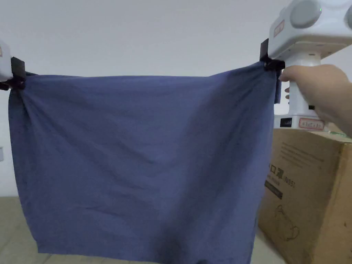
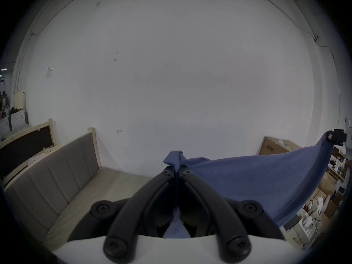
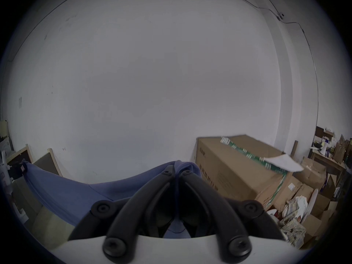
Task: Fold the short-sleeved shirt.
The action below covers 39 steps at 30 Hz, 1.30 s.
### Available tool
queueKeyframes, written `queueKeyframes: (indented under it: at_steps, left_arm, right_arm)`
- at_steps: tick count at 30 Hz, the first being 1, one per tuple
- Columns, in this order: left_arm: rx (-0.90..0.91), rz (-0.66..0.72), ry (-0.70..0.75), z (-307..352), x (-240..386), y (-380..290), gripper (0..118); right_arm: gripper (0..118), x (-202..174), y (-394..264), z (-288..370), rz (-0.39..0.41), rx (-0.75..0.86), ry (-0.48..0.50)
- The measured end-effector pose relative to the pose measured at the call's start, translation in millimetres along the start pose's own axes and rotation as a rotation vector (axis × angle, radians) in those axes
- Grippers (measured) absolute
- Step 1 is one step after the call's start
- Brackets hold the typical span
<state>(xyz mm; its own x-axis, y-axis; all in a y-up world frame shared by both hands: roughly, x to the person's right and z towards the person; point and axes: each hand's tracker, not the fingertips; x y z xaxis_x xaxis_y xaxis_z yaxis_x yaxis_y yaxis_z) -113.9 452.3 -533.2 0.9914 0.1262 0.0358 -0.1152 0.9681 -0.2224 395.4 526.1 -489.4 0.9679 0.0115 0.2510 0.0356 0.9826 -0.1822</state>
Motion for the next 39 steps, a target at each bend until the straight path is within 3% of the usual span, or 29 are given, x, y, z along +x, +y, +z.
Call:
queueKeyframes:
  at_steps: [4,8,12,15,21,25,29,34,35,36,38,39]
  left_arm:
    - [-0.180,0.010,0.027,-16,-11,-100,3]
    - [-0.448,0.070,-0.010,-10,-25,-243,3]
    - [-0.594,0.053,-0.056,54,-40,-376,3]
    - [-0.738,0.048,-0.041,102,-67,-445,3]
    - [-0.767,0.070,-0.057,218,-99,-483,3]
    - [-0.780,0.076,-0.108,280,-108,-495,3]
    - [-0.768,0.020,-0.132,319,-107,-503,3]
    - [-0.780,0.051,-0.138,330,-111,-507,4]
    - [-0.775,0.063,-0.150,330,-113,-506,10]
    - [-0.768,0.085,-0.161,330,-116,-503,34]
    - [-0.775,0.187,-0.189,331,-120,-498,101]
    - [-0.780,0.248,-0.212,333,-123,-496,118]
  right_arm:
    - [3,-3,-125,-21,-0.037,-0.149,0.024]
    - [3,5,-295,-21,-0.114,-0.456,0.076]
    - [3,34,-456,20,-0.175,-0.753,0.070]
    - [3,61,-525,82,-0.127,-0.875,0.089]
    - [3,127,-567,218,-0.074,-0.926,0.127]
    - [3,153,-580,282,-0.099,-0.959,0.143]
    - [3,160,-582,317,-0.129,-0.959,0.152]
    - [3,152,-583,325,-0.058,-0.953,0.172]
    - [3,149,-583,323,-0.046,-0.947,0.167]
    - [23,146,-580,322,-0.039,-0.946,0.167]
    - [101,140,-576,322,-0.026,-0.942,0.159]
    - [118,139,-574,322,-0.027,-0.943,0.157]
